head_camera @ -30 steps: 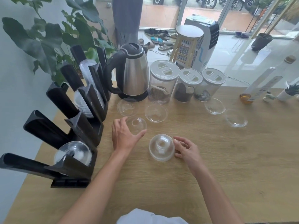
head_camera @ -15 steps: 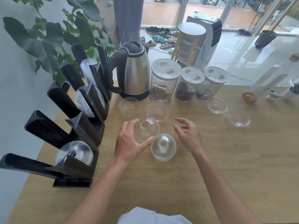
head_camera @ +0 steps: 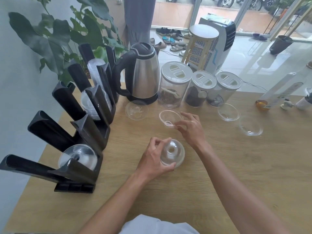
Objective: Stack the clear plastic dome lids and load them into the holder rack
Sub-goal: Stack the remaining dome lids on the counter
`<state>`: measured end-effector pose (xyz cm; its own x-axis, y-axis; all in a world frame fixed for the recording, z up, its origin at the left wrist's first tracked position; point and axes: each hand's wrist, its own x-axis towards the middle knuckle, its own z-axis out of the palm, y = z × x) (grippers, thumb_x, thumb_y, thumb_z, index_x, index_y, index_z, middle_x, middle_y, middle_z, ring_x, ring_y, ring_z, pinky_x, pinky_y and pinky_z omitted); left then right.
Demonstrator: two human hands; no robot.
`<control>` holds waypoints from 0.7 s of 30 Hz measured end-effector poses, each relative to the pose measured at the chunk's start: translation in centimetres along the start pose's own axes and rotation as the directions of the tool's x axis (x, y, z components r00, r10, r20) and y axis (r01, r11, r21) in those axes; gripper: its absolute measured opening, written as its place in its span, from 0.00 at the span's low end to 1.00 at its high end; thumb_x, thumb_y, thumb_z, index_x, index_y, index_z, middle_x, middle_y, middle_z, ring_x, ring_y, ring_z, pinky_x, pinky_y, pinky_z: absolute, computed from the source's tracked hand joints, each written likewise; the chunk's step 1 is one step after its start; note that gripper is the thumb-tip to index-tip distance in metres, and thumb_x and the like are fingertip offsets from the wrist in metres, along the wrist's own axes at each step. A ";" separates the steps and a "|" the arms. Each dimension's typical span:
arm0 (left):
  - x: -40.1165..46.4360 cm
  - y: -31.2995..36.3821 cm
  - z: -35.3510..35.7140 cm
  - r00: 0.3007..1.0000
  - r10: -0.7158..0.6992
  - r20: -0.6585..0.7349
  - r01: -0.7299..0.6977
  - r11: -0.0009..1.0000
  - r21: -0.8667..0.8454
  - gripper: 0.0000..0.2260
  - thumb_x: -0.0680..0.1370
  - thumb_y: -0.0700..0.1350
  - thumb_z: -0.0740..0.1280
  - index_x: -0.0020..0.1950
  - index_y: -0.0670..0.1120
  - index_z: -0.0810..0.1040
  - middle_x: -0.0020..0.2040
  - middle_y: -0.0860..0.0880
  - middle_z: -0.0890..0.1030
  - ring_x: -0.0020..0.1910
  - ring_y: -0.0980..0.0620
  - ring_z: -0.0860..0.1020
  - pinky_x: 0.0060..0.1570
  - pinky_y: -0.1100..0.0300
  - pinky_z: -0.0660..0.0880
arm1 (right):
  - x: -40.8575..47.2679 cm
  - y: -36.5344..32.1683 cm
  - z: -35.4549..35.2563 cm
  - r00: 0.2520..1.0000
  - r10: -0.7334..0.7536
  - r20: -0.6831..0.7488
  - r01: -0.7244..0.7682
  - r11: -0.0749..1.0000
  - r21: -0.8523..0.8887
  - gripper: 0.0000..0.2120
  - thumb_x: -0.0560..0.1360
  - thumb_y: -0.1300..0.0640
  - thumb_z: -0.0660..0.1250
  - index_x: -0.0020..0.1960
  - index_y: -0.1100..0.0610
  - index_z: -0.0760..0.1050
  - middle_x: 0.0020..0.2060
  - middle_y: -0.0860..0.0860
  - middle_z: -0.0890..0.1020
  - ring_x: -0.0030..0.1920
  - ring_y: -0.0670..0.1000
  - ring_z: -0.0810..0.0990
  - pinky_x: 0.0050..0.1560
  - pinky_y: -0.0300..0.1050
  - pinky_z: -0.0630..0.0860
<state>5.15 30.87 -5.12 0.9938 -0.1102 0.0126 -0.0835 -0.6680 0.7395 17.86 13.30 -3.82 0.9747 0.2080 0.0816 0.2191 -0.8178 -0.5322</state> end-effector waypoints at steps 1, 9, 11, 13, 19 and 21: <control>0.1 0.0 0.1 1.000 -0.004 0.008 0.004 1.000 0.000 0.39 0.67 0.59 0.77 0.76 0.57 0.67 0.63 0.53 0.65 0.59 0.54 0.73 0.60 0.59 0.77 | -0.3 0.0 -0.2 0.999 0.008 -0.040 -0.006 0.999 0.047 0.08 0.76 0.54 0.76 0.54 0.50 0.89 0.67 0.52 0.82 0.68 0.58 0.73 0.68 0.55 0.73; 0.4 0.4 0.3 0.999 -0.041 0.033 0.040 0.999 0.009 0.40 0.66 0.59 0.77 0.75 0.61 0.65 0.63 0.52 0.62 0.61 0.51 0.73 0.61 0.55 0.79 | -3.6 -1.3 -4.6 0.963 0.262 -0.067 -0.131 0.667 0.733 0.08 0.74 0.52 0.78 0.53 0.49 0.88 0.44 0.46 0.90 0.44 0.46 0.86 0.48 0.39 0.82; 0.3 0.4 0.1 0.999 -0.015 0.042 0.014 1.000 0.021 0.42 0.65 0.61 0.78 0.76 0.61 0.63 0.67 0.52 0.61 0.66 0.49 0.72 0.63 0.53 0.78 | -4.6 -1.4 -5.5 0.957 0.287 -0.040 -0.121 0.521 0.845 0.11 0.74 0.51 0.76 0.55 0.52 0.87 0.42 0.49 0.89 0.43 0.48 0.86 0.47 0.41 0.83; 0.3 0.6 -0.3 0.999 0.009 0.044 -0.009 1.000 0.012 0.48 0.64 0.64 0.79 0.79 0.59 0.60 0.74 0.51 0.59 0.72 0.49 0.68 0.69 0.52 0.73 | -5.4 -1.3 -6.2 0.953 0.302 0.008 -0.131 0.390 0.911 0.12 0.74 0.52 0.75 0.55 0.54 0.87 0.42 0.51 0.88 0.42 0.49 0.86 0.46 0.42 0.84; 0.9 2.8 -3.2 0.984 0.051 -0.171 -0.079 0.984 -0.160 0.51 0.64 0.68 0.78 0.81 0.53 0.60 0.77 0.55 0.66 0.74 0.56 0.69 0.70 0.54 0.71 | -7.4 -2.0 -7.1 0.931 0.241 0.274 -0.304 0.097 0.948 0.12 0.75 0.56 0.70 0.56 0.58 0.85 0.40 0.51 0.85 0.37 0.49 0.84 0.42 0.45 0.86; 1.5 3.5 -3.8 0.969 0.106 -0.225 -0.150 0.971 -0.186 0.48 0.65 0.67 0.78 0.80 0.53 0.64 0.74 0.55 0.70 0.72 0.58 0.71 0.67 0.57 0.73 | -7.9 -2.4 -6.7 0.915 0.204 0.347 -0.367 0.064 0.928 0.13 0.75 0.58 0.70 0.57 0.60 0.84 0.40 0.52 0.85 0.35 0.49 0.84 0.40 0.45 0.86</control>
<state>6.65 31.12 0.07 0.9701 -0.0119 0.2423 -0.2162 -0.4957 0.8412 9.91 9.98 2.46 0.9215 0.2103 -0.3266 -0.3842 0.3690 -0.8463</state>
